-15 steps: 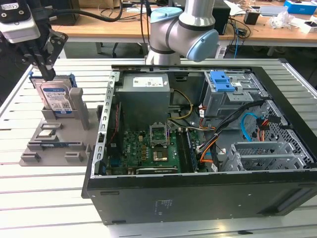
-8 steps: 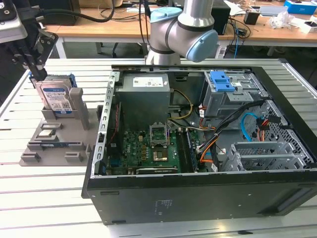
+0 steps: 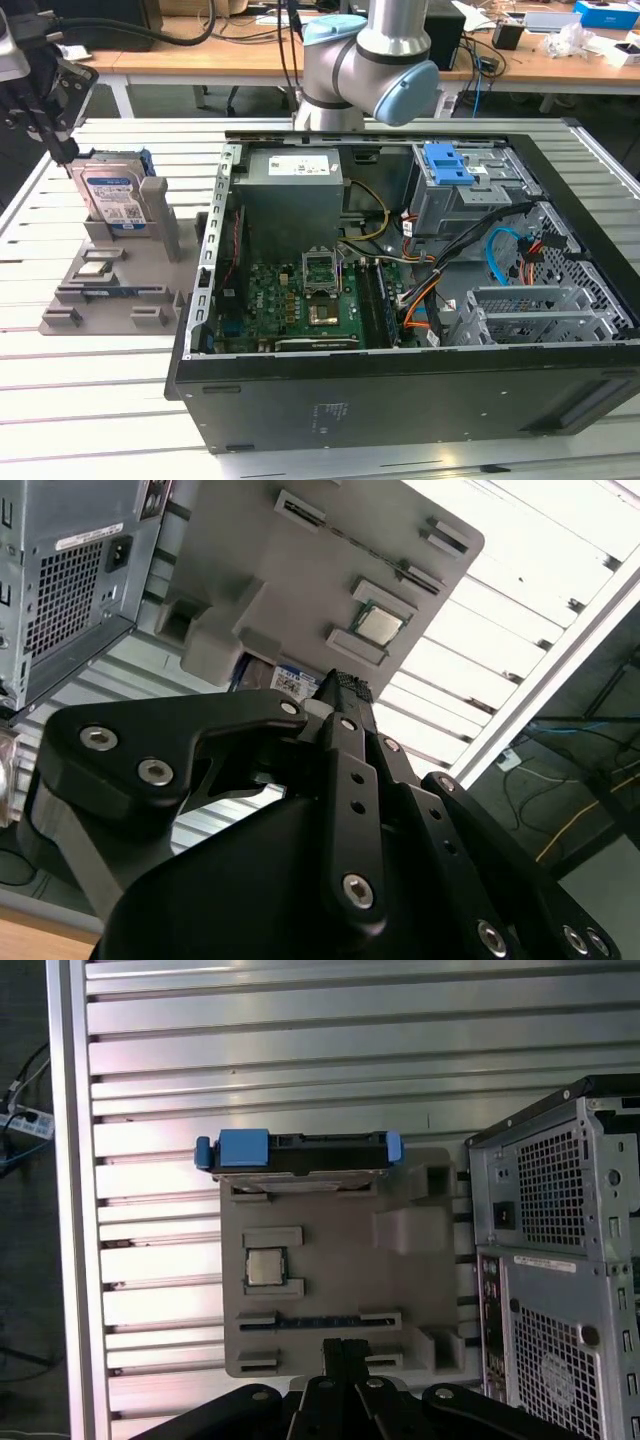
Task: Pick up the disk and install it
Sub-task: 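Reach for the disk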
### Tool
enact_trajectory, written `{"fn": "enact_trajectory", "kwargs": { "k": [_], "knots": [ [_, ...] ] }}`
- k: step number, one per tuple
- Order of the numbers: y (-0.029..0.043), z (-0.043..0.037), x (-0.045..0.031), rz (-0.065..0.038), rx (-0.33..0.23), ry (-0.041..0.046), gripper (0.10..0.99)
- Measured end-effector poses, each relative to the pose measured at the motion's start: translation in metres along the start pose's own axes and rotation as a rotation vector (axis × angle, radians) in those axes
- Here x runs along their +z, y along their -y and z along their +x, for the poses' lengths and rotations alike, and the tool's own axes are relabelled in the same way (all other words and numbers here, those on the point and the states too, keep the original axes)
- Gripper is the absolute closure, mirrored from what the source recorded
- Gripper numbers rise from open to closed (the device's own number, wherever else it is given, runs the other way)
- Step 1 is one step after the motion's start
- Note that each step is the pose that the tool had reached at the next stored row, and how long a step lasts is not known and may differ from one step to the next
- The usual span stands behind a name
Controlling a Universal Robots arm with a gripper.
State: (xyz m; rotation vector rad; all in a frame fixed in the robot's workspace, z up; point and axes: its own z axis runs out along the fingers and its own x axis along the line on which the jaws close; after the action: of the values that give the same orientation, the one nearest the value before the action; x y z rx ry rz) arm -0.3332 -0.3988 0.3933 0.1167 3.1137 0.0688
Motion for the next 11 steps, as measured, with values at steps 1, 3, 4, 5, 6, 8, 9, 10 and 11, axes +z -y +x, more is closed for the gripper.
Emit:
{"fn": "enact_trajectory", "kwargs": {
  "k": [1,3,4,5,6,8,9,10,11],
  "knots": [
    [0.0001,0.0015,-0.0001,0.000,0.000,-0.0001,0.980],
    [0.0005,0.0063,-0.0002,0.000,0.000,0.0000,0.980],
    [0.0006,0.0081,-0.0002,0.000,0.000,0.0000,0.980],
    [0.0008,0.0102,-0.0003,0.000,0.000,0.0000,0.980],
    [0.0009,0.0121,-0.0003,0.000,0.000,0.0001,0.980],
    [0.0013,0.0175,-0.0004,0.000,0.000,0.0000,0.980],
    [0.0016,0.0212,-0.0005,0.000,0.000,0.0000,0.980],
    [0.0010,0.0231,-0.0004,0.000,0.000,0.0001,0.980],
    [-0.0023,0.0256,-0.0002,0.000,0.000,0.0001,0.980]
  ]
}}
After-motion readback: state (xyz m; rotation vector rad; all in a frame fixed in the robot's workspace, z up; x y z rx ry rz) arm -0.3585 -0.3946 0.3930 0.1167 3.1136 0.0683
